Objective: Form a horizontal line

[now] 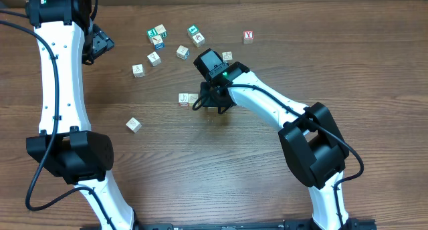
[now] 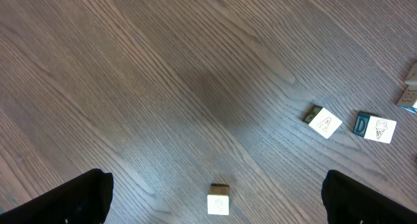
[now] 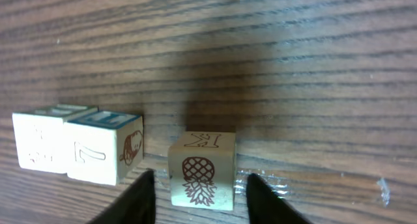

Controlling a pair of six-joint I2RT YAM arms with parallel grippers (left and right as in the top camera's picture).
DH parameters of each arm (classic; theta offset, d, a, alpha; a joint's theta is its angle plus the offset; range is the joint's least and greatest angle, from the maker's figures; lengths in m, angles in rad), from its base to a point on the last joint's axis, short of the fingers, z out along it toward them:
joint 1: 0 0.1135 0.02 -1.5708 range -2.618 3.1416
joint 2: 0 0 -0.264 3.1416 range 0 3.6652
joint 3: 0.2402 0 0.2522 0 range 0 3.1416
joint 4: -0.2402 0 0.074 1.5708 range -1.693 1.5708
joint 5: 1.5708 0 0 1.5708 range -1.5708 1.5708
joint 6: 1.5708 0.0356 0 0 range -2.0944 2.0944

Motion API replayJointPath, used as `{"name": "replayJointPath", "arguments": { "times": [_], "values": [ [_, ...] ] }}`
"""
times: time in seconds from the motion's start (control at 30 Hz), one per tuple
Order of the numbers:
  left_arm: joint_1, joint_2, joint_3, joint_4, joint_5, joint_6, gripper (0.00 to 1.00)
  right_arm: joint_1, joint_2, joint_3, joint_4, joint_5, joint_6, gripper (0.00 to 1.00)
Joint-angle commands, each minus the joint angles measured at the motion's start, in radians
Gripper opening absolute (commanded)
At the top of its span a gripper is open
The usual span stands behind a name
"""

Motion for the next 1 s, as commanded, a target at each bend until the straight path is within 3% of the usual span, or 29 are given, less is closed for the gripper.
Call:
{"name": "replayJointPath", "arguments": {
  "times": [0.0,0.4,0.73,0.97],
  "values": [
    [-0.006,-0.008,0.013,-0.002,-0.002,0.022,1.00,0.003,0.005,-0.004,0.000,-0.003,0.005,0.48],
    [-0.006,-0.008,0.013,-0.002,-0.002,0.022,1.00,0.003,0.005,-0.004,0.034,0.005,0.005,0.63],
    [-0.006,-0.008,0.013,-0.002,-0.002,0.022,1.00,-0.012,0.005,-0.004,0.061,0.093,0.006,0.63],
    [-0.006,-0.008,0.013,-0.002,-0.002,0.022,1.00,-0.055,0.005,-0.004,0.055,0.092,0.032,0.57]
  ]
}}
